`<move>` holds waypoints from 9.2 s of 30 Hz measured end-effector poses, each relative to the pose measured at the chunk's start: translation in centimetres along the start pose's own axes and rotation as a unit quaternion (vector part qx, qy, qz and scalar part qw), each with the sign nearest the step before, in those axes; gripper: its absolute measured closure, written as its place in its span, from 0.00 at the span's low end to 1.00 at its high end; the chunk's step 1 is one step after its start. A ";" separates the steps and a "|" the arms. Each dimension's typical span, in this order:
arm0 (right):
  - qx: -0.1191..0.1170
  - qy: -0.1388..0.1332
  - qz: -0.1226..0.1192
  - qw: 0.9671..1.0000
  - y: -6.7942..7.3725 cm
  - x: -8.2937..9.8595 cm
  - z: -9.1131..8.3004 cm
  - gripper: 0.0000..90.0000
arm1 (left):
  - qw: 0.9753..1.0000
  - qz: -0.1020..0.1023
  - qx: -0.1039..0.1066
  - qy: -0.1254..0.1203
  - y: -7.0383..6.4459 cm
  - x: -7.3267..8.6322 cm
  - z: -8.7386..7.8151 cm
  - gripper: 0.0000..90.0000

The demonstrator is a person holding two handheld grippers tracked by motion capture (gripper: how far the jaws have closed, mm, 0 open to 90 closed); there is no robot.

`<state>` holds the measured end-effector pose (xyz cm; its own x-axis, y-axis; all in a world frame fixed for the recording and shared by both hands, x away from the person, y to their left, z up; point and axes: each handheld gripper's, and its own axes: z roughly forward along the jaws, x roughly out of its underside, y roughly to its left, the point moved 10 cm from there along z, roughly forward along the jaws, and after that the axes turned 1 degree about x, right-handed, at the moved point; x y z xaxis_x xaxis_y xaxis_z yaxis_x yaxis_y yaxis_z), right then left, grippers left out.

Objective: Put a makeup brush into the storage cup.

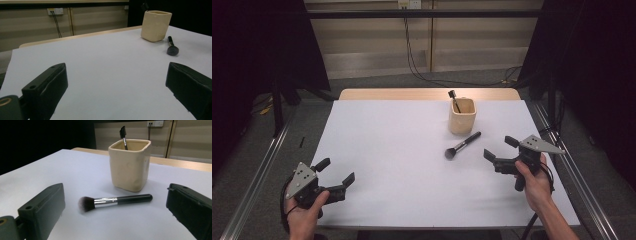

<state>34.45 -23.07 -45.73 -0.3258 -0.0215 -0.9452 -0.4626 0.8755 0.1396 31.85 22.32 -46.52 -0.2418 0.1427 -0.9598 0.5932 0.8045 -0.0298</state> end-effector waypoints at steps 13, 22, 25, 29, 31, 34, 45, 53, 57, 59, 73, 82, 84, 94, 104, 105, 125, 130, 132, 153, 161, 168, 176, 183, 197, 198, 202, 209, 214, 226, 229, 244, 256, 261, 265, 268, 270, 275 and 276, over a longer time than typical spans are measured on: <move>0.011 0.012 -0.002 1.000 0.5 2.3 -2.2 0.02 | 1.000 -0.006 0.001 -0.006 -0.4 -0.1 -0.1 0.04; 0.016 0.002 0.004 1.000 0.7 3.0 -3.9 0.02 | 1.000 -0.007 0.004 -0.003 -0.9 0.0 -0.2 0.04; 0.017 -0.004 0.000 1.000 0.6 3.0 -4.2 0.02 | 1.000 -0.009 0.004 -0.006 -1.1 -0.1 -0.2 0.04; 0.016 -0.005 -0.002 1.000 0.7 3.4 -4.3 0.02 | 1.000 -0.006 0.002 -0.008 -1.0 -0.2 -0.2 0.04; 0.014 -0.005 -0.002 1.000 0.7 3.4 -4.3 0.02 | 1.000 -0.006 0.002 -0.007 -1.0 -0.1 -0.2 0.04; 0.016 -0.006 -0.002 1.000 0.6 3.4 -4.1 0.02 | 1.000 -0.008 0.002 -0.008 -0.9 -0.1 -0.2 0.04; 0.012 -0.001 -0.001 1.000 0.5 3.2 -3.6 0.01 | 1.000 -0.014 0.011 -0.002 -0.9 0.1 -0.2 0.05; -0.005 -0.004 -0.006 1.000 1.1 2.8 -2.7 0.01 | 1.000 -0.016 0.004 -0.005 -1.0 0.0 -0.6 0.05; -0.009 -0.005 -0.008 1.000 1.3 2.7 -2.3 0.01 | 1.000 -0.017 0.000 -0.007 -0.9 -0.1 -0.5 0.05; -0.009 -0.004 -0.011 1.000 1.2 2.6 -2.2 0.01 | 1.000 -0.016 -0.001 -0.004 -0.8 0.0 -0.5 0.05; -0.021 0.033 -0.016 0.999 1.5 2.2 -0.3 0.02 | 1.000 -0.020 0.000 -0.008 -0.7 -0.1 -0.2 0.05; -0.035 0.023 -0.028 0.999 1.4 0.4 1.1 0.02 | 1.000 -0.019 0.007 -0.006 -1.0 0.0 -0.1 0.05; -0.038 0.024 -0.031 0.999 1.6 0.1 1.7 0.02 | 1.000 -0.017 0.008 -0.008 -1.0 -0.2 -0.1 0.04; -0.051 0.028 -0.031 0.998 2.5 -1.1 4.5 0.02 | 1.000 -0.014 0.006 -0.005 -0.8 -0.1 0.2 0.04; -0.056 0.048 -0.038 0.997 2.0 -2.1 6.3 0.03 | 1.000 -0.013 0.006 0.001 -0.8 0.0 0.3 0.04; -0.056 0.050 -0.039 0.996 2.0 -2.2 6.4 0.03 | 1.000 -0.013 0.008 0.000 -0.8 0.0 0.3 0.04; -0.101 0.182 -0.092 0.974 2.1 -1.1 8.1 0.04 | 1.000 -0.007 0.006 0.006 -0.7 0.2 0.3 0.04; -0.110 0.222 -0.105 0.963 1.7 -0.2 8.2 0.06 | 1.000 -0.006 0.006 0.007 -0.7 0.2 0.3 0.04; -0.119 0.238 -0.110 0.958 1.6 0.1 8.3 0.06 | 1.000 -0.007 0.005 0.007 -0.7 0.2 0.4 0.04; -0.146 0.362 -0.201 0.898 0.9 2.5 8.9 0.08 | 1.000 0.001 0.009 0.014 -0.8 0.3 0.5 0.04; -0.167 0.370 -0.234 0.884 1.3 2.7 9.6 0.10 | 1.000 0.002 0.009 0.014 -0.8 0.3 0.5 0.04; -0.185 0.382 -0.257 0.868 1.7 3.1 10.5 0.11 | 1.000 0.000 0.011 0.013 -0.9 0.3 0.6 0.04; -0.195 0.405 -0.281 0.848 1.6 4.0 11.1 0.15 | 1.000 -0.002 0.012 0.016 -0.9 0.4 0.6 0.03; -0.199 0.413 -0.294 0.838 1.6 4.2 11.9 0.24 | 1.000 0.000 0.021 0.021 -1.2 0.5 0.8 0.03; -0.198 0.414 -0.337 0.822 1.7 4.7 13.3 0.34 | 1.000 0.003 0.021 0.020 -1.2 0.5 0.8 0.03; -0.197 0.417 -0.342 0.819 1.7 4.8 13.3 0.34 | 1.000 0.004 0.021 0.021 -1.2 0.5 0.8 0.03; -0.193 0.430 -0.353 0.808 1.4 5.5 13.4 0.35 | 1.000 0.004 0.022 0.021 -1.2 0.5 0.8 0.03; -0.197 0.441 -0.344 0.805 1.0 5.9 13.2 0.41 | 0.999 0.002 0.023 0.021 -1.4 0.5 0.8 0.03; -0.211 0.448 -0.340 0.800 1.2 5.9 13.0 0.53 | 0.999 0.003 0.024 0.022 -1.4 0.5 0.8 0.03; -0.228 0.468 -0.323 0.790 1.7 6.1 12.4 0.74 | 0.999 0.010 0.024 0.027 -1.4 0.6 0.8 0.03; -0.231 0.473 -0.318 0.789 1.8 6.1 12.4 0.77 | 0.999 0.010 0.023 0.027 -1.3 0.6 0.8 0.03; -0.225 0.477 -0.312 0.790 1.8 6.0 12.3 0.81 | 0.999 0.011 0.023 0.028 -1.2 0.6 0.8 0.03; -0.210 0.450 -0.307 0.812 2.2 4.9 11.9 0.81 | 1.000 0.009 0.019 0.023 -1.2 0.5 0.8 0.04; -0.205 0.427 -0.295 0.830 2.3 4.0 11.8 0.81 | 1.000 0.009 0.019 0.023 -1.1 0.5 0.8 0.04; -0.201 0.411 -0.282 0.843 2.4 3.6 11.7 0.81 | 1.000 0.011 0.019 0.023 -1.0 0.5 0.7 0.04; -0.200 0.398 -0.269 0.854 2.3 3.5 11.5 0.81 | 0.999 0.009 0.019 0.024 -1.0 0.6 0.8 0.03; -0.199 0.391 -0.261 0.860 2.3 3.4 11.3 0.81 | 0.999 0.009 0.018 0.025 -1.0 0.5 0.8 0.04; -0.199 0.370 -0.241 0.875 2.4 2.7 10.9 0.81 | 0.999 0.011 0.017 0.024 -1.0 0.5 0.8 0.04; -0.196 0.366 -0.239 0.878 2.4 2.7 10.9 0.81 | 0.999 0.011 0.018 0.025 -1.0 0.5 0.8 0.04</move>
<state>41.46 -15.79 -51.12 -0.3928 -0.7716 -0.5004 -0.8925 0.4510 0.0052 31.74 21.16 -47.21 -0.2652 0.1889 -0.9455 0.6251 0.7803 -0.0195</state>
